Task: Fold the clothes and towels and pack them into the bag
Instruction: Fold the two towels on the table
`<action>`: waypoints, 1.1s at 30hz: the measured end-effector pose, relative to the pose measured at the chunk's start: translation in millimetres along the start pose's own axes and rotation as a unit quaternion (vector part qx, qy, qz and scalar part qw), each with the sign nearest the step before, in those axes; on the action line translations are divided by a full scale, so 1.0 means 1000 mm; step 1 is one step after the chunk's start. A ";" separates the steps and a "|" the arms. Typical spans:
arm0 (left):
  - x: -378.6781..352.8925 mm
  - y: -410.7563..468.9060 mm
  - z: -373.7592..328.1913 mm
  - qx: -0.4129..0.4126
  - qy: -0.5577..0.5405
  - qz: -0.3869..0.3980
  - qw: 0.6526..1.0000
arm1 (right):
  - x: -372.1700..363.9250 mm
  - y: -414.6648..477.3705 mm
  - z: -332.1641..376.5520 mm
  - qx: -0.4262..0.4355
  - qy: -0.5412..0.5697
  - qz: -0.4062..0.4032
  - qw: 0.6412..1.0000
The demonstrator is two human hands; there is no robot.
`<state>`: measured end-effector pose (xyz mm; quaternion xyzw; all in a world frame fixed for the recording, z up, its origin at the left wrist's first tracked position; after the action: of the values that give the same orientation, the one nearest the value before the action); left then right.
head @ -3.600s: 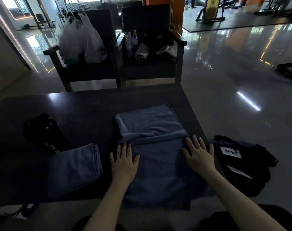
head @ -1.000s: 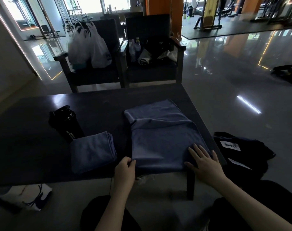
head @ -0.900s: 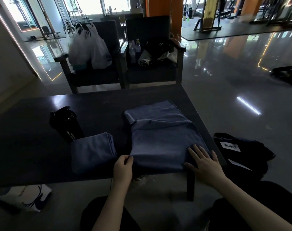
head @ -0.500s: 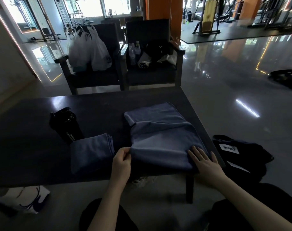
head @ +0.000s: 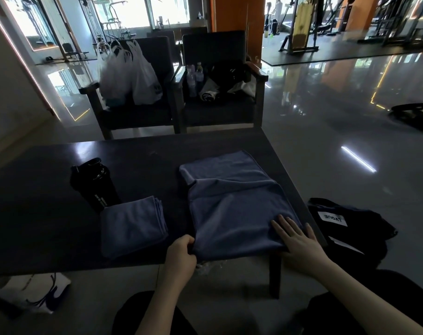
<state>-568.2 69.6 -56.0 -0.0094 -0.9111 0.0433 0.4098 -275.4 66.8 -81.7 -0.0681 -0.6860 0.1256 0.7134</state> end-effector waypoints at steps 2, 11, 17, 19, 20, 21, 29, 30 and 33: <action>0.006 0.001 -0.001 -0.002 -0.046 -0.008 0.999 | -0.001 0.002 -0.001 0.000 -0.005 0.002 1.000; 0.020 0.005 0.015 0.029 -0.186 0.006 0.982 | 0.000 0.000 -0.002 -0.001 -0.006 0.002 1.000; -0.014 0.006 -0.018 -0.109 0.045 0.019 0.993 | 0.005 0.003 -0.006 0.000 0.073 0.037 0.997; -0.033 0.008 -0.016 -0.098 0.171 0.087 0.977 | 0.005 0.006 -0.008 -0.009 0.093 0.033 0.995; -0.039 0.009 -0.013 -0.080 0.215 0.107 0.967 | 0.004 0.006 -0.009 -0.012 0.098 0.027 0.995; -0.043 0.008 -0.011 -0.067 0.242 0.114 0.961 | 0.004 0.006 -0.009 -0.013 0.099 0.020 0.995; -0.032 0.018 -0.006 -0.033 0.297 0.088 0.950 | 0.006 -0.001 -0.006 -0.019 0.080 -0.006 0.997; -0.030 0.020 -0.007 -0.035 0.307 0.085 0.947 | 0.008 -0.001 -0.006 -0.019 0.076 -0.007 0.997; -0.026 0.025 -0.014 -0.051 0.309 0.066 0.947 | 0.015 0.005 -0.004 -0.021 0.062 -0.037 0.997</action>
<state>-540.7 93.7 -68.1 -0.1035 -0.7381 0.0191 0.6664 -271.1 75.5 -68.9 -0.0656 -0.6449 0.0805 0.7571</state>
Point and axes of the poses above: each hand's wrist, its own y-axis towards the middle knuckle, its own x-axis out of the back of the hand, z = x × y, the point moved 4 cm from there along y, towards the middle knuckle, and after that the axes turned 1 degree about x, right-handed, at the moved point
